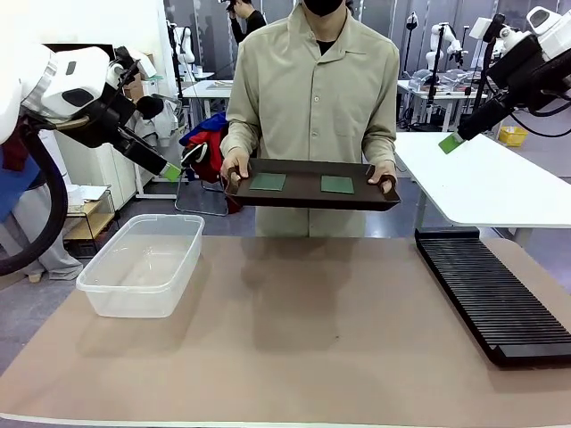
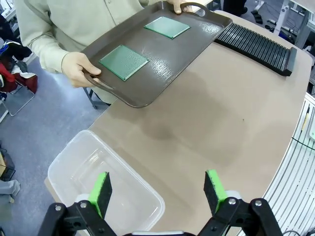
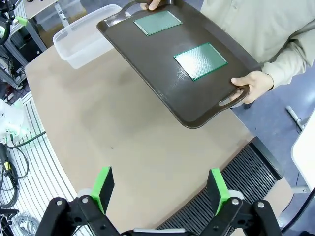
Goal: Sort PCBs into racks and boxes based on the side picked up.
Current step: Pick up the Blank PCB handed by the Human.
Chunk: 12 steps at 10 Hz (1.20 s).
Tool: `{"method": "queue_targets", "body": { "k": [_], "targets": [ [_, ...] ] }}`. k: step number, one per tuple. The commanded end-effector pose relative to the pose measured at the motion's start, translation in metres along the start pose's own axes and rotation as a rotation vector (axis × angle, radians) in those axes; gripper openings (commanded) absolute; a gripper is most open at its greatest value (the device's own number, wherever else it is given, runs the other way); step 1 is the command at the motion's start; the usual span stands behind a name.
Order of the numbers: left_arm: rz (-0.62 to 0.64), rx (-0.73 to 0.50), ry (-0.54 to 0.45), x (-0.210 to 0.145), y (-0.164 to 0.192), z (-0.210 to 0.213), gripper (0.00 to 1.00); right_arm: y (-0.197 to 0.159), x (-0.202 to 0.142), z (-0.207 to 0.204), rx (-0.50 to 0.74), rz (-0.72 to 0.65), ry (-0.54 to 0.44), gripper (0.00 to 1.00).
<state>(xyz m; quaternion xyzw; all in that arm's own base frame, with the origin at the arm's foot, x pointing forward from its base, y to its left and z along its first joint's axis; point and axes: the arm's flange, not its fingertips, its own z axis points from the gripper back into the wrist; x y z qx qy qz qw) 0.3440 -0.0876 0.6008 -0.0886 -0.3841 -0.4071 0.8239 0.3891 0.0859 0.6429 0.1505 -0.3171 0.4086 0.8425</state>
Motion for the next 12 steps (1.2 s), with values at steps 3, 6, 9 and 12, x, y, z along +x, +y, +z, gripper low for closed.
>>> {"method": "queue_targets", "body": {
  "k": [3, 6, 9, 12],
  "targets": [
    [0.085, -0.033, -0.020, 0.002, 0.000, -0.006, 1.00, 0.000, 0.000, 0.000, -0.002, 0.000, 0.002, 1.00],
    [0.108, -0.034, -0.015, 0.032, -0.002, 0.003, 1.00, -0.017, -0.003, 0.001, 0.038, -0.002, -0.016, 1.00],
    [0.058, -0.049, 0.044, 0.045, 0.004, 0.013, 1.00, -0.021, -0.005, 0.002, 0.056, -0.011, 0.002, 1.00],
    [0.024, -0.047, 0.100, 0.055, 0.005, 0.022, 1.00, -0.024, -0.007, 0.001, 0.058, -0.012, 0.013, 1.00]
  ]
}}
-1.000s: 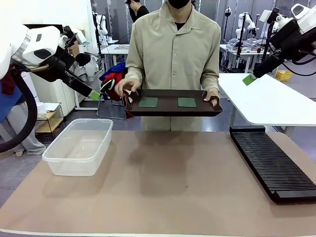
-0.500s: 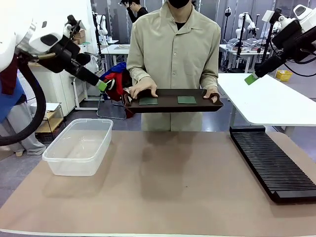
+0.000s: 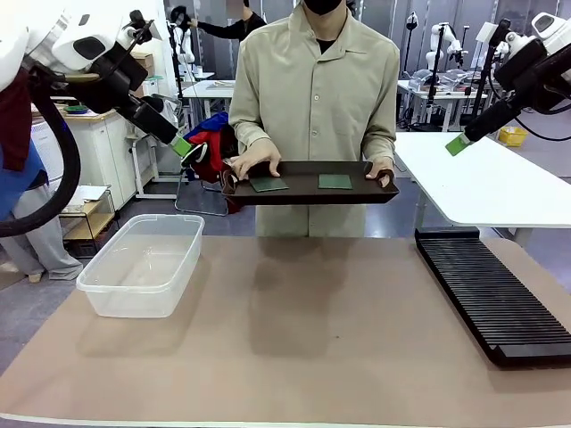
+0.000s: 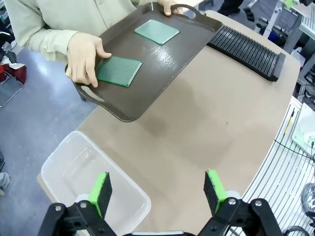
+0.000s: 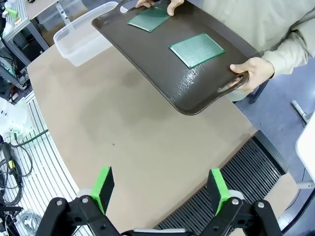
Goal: Sort PCBs into racks and boxes based on the side picked up.
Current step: Pick up the Blank PCB handed by the Human.
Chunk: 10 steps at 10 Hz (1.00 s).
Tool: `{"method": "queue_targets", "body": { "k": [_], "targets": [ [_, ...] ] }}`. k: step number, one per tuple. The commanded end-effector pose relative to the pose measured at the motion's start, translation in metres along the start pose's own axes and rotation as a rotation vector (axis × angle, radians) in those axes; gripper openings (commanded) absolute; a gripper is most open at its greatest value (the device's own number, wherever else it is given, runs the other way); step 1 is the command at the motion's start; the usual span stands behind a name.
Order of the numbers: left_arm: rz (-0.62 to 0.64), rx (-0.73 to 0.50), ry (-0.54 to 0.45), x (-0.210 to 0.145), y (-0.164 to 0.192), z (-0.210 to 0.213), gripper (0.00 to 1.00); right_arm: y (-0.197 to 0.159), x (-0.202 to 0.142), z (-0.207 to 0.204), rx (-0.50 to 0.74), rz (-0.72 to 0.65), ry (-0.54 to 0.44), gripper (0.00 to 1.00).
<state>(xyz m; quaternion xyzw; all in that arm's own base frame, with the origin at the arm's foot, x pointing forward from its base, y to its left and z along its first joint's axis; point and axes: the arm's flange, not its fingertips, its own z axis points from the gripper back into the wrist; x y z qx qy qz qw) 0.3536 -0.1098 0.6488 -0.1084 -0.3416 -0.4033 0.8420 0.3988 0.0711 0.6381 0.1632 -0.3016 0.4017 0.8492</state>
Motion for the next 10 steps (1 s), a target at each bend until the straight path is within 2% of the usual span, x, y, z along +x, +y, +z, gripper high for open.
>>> {"method": "queue_targets", "body": {
  "k": [1, 3, 4, 10],
  "targets": [
    [-0.028, 0.022, 0.029, 0.0065, 0.0028, 0.0089, 1.00, -0.0082, 0.0007, 0.0009, 0.032, 0.017, -0.001, 1.00],
    [-0.018, -0.005, 0.039, 0.0024, 0.0047, 0.0056, 1.00, -0.0094, 0.0017, -0.0006, 0.029, 0.013, 0.003, 1.00],
    [-0.015, 0.010, 0.009, 0.0059, 0.0002, 0.0084, 1.00, -0.0025, 0.0001, -0.0011, 0.001, 0.002, 0.005, 1.00],
    [-0.015, 0.010, 0.009, 0.0059, 0.0002, 0.0084, 1.00, -0.0025, 0.0001, -0.0011, 0.001, 0.002, 0.005, 1.00]
  ]
}}
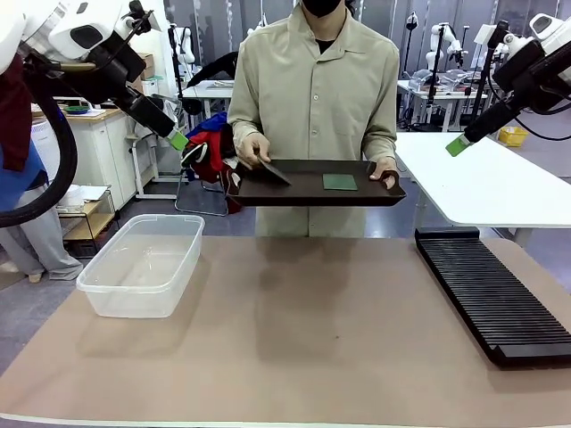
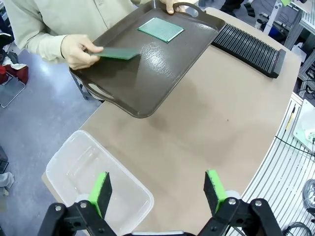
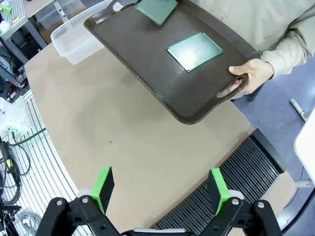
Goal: Sort PCBs into racks and boxes based on the side picked up.
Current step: Pick up the Blank PCB handed by the Human.
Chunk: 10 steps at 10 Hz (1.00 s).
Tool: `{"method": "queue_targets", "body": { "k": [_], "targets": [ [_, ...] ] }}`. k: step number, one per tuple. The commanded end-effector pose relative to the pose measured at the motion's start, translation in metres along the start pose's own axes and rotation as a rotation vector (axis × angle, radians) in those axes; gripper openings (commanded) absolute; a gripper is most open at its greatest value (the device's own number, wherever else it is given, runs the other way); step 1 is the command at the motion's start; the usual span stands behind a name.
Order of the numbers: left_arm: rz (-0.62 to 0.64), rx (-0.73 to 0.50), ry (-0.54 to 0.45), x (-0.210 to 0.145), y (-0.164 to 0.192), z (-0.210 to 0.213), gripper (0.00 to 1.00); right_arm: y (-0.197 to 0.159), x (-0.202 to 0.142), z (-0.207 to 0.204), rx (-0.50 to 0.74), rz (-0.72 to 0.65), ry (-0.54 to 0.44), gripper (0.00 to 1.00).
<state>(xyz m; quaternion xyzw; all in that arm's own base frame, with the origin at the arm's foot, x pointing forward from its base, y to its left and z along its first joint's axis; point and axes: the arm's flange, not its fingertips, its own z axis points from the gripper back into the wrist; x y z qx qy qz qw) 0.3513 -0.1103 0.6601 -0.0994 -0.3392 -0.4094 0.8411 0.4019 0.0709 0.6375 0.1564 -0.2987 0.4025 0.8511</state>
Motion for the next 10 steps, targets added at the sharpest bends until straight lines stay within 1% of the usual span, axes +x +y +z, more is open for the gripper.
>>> {"method": "queue_targets", "body": {
  "k": [1, 10],
  "targets": [
    [0.002, 0.001, -0.003, -0.0009, 0.0012, -0.0010, 1.00, 0.0001, -0.0009, 0.0004, 0.010, -0.001, -0.007, 1.00],
    [0.002, 0.001, -0.003, -0.0009, 0.0012, -0.0010, 1.00, 0.0001, -0.0009, 0.0004, 0.010, -0.001, -0.007, 1.00]
  ]
}}
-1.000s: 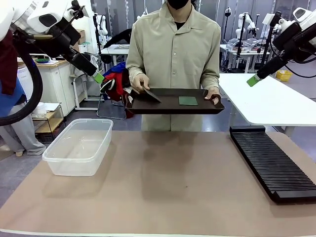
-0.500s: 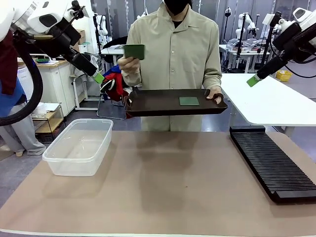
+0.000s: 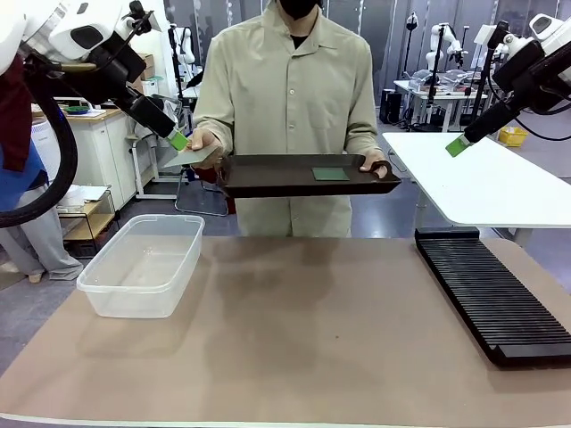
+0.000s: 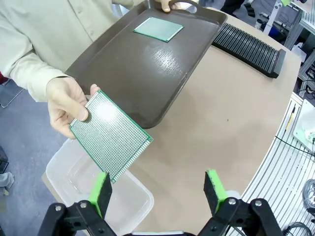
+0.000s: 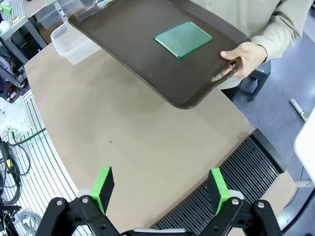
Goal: Sort PCBs into racks and boxes based on the side picked up.
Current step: Pick up the Blank PCB handed by the Human.
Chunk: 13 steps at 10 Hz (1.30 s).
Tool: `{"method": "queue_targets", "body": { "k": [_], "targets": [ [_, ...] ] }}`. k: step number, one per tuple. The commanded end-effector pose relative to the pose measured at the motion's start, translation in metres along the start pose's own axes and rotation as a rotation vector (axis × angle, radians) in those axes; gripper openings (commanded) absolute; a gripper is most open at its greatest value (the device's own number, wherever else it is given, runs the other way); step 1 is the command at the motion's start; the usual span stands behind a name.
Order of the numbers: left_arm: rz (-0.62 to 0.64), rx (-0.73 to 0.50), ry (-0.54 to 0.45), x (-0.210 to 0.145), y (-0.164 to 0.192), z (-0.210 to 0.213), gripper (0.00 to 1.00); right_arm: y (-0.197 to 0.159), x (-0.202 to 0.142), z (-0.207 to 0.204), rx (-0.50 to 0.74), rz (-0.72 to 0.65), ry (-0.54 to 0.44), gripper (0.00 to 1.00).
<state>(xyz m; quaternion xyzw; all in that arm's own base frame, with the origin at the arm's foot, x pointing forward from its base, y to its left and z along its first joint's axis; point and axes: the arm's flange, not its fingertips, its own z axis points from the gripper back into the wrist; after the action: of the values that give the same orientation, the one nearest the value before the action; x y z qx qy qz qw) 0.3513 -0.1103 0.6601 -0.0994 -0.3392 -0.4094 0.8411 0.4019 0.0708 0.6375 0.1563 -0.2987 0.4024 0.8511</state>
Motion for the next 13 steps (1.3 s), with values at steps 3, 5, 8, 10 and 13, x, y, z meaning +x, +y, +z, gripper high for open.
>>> {"method": "queue_targets", "body": {
  "k": [3, 5, 8, 10, 13],
  "targets": [
    [0.002, 0.001, -0.003, -0.0009, 0.0012, -0.0010, 1.00, 0.0002, -0.0008, 0.0003, 0.010, -0.001, -0.007, 1.00],
    [0.002, 0.001, -0.003, -0.0009, 0.0012, -0.0010, 1.00, 0.0002, -0.0008, 0.0003, 0.010, -0.001, -0.007, 1.00],
    [0.002, 0.001, -0.003, -0.0009, 0.0012, -0.0010, 1.00, 0.0002, -0.0008, 0.0003, 0.010, -0.001, -0.007, 1.00],
    [0.002, 0.001, -0.003, -0.0009, 0.0012, -0.0010, 1.00, 0.0002, -0.0008, 0.0003, 0.010, -0.001, -0.007, 1.00],
    [0.002, 0.001, -0.003, -0.0009, 0.0012, -0.0010, 1.00, 0.0002, -0.0008, 0.0003, 0.010, -0.001, -0.007, 1.00]
  ]
}}
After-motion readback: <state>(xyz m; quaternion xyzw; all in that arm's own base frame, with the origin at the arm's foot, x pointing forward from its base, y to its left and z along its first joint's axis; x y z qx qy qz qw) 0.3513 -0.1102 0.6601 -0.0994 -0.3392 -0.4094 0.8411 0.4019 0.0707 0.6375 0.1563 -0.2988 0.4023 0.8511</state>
